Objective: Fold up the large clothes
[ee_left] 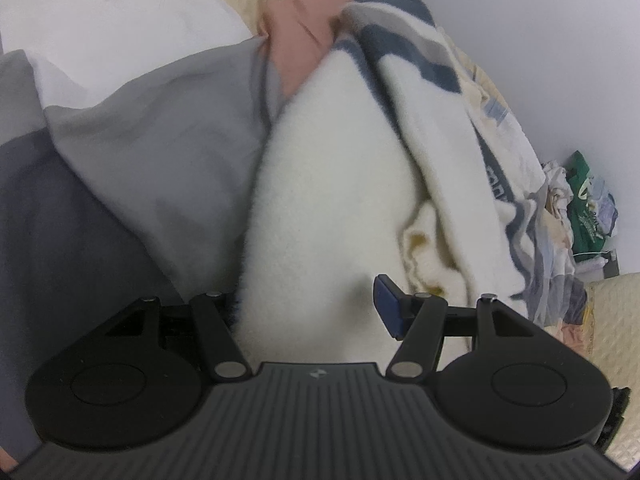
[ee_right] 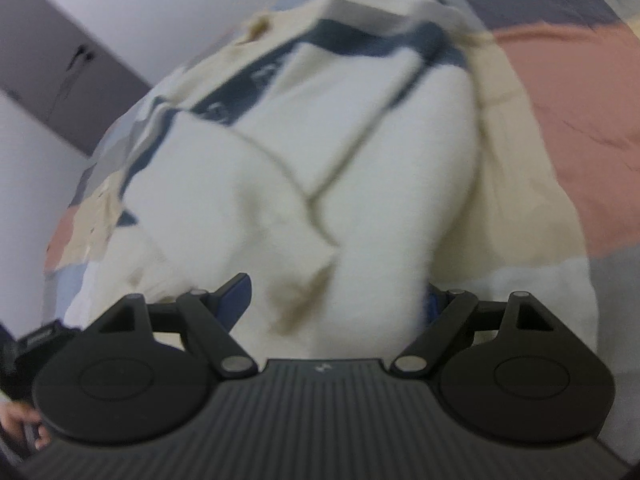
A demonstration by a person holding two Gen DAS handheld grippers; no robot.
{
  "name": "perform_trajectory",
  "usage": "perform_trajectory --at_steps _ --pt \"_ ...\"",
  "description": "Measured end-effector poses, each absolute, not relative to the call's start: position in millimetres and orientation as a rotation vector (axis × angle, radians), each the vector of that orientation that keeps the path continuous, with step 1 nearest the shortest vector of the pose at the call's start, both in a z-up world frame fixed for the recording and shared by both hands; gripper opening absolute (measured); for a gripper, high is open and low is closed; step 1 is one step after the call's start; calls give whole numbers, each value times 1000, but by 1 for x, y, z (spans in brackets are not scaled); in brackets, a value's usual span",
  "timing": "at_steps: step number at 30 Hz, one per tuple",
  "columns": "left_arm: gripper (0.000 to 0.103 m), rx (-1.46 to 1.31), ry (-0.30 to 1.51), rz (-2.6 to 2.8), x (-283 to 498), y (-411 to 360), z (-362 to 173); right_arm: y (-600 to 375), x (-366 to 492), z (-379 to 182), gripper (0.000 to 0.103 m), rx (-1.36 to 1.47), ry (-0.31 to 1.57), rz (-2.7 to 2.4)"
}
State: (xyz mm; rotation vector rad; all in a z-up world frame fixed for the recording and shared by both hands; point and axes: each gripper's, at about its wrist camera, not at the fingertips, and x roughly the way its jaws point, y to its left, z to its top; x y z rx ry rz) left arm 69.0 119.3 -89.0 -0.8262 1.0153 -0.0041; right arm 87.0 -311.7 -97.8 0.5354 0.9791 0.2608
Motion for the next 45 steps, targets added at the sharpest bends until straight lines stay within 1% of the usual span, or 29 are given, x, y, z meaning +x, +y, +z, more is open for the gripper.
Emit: perform_trajectory --at_steps 4,13,19,22,24,25,26,27,28,29,30,32,33,38,45 --pt "66 -809 1024 -3 71 116 -90 -303 86 -96 84 488 971 283" --pt "67 -741 1035 3 75 105 -91 -291 89 -109 84 391 1044 231" --pt "67 -739 1020 -60 69 96 -86 -274 79 -105 84 326 1027 298" --pt "67 -744 1035 -90 66 89 -85 -265 70 -106 80 333 1047 339" --pt "66 -746 1054 -106 65 85 -86 -258 64 -105 70 320 1043 339" --pt "66 -738 1058 -100 64 83 -86 -257 62 -103 67 312 1034 333" --pt "64 -732 1060 -95 63 83 -86 -255 60 -102 58 305 1025 333" --pt "55 -727 1062 -89 62 83 -86 -255 59 -100 49 303 1017 329" --pt "47 -719 1064 -74 61 83 -85 -255 58 -99 44 302 1009 319" --pt "32 -722 1063 -62 60 85 -84 -255 57 -98 37 294 1003 312" --pt "22 -742 1053 -54 58 89 -84 -256 57 -95 31 289 994 303" --pt "18 -804 1014 -60 52 98 -81 -257 55 -90 22 278 972 285" --pt "17 -834 992 -67 48 103 -79 -258 54 -85 21 274 957 275" --pt "15 -924 891 -98 34 117 -58 -271 48 -60 18 321 883 288" --pt "15 -960 809 -150 14 131 -20 -289 38 -20 17 379 788 342"
